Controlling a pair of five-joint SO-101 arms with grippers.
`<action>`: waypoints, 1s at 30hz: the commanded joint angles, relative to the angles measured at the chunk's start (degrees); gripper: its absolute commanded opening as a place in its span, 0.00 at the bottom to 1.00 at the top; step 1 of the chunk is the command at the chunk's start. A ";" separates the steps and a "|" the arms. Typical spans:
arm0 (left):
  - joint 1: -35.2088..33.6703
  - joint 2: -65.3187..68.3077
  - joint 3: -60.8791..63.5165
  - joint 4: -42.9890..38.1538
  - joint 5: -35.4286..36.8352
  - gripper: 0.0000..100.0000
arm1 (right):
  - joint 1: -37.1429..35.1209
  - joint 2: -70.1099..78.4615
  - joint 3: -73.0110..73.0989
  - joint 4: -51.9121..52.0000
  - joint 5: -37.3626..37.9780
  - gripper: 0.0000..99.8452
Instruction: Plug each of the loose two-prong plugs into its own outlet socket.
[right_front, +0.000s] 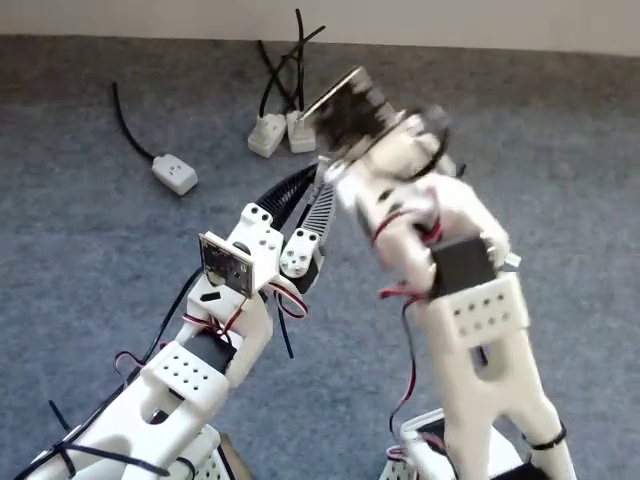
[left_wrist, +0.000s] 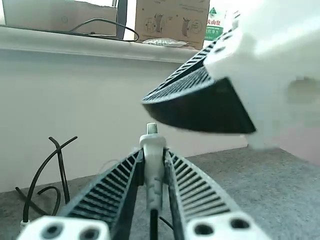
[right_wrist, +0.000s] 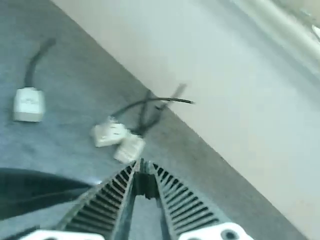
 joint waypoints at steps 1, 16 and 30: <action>-0.31 -1.10 -0.57 -0.70 0.44 0.01 | -4.26 -2.51 0.92 0.22 0.70 0.01; -0.75 -1.10 -0.57 -0.79 0.44 0.01 | 7.16 15.34 -1.10 -9.10 5.27 0.01; -0.84 -1.10 -0.57 -0.79 0.44 0.01 | 12.70 21.23 -9.80 -4.62 5.10 0.01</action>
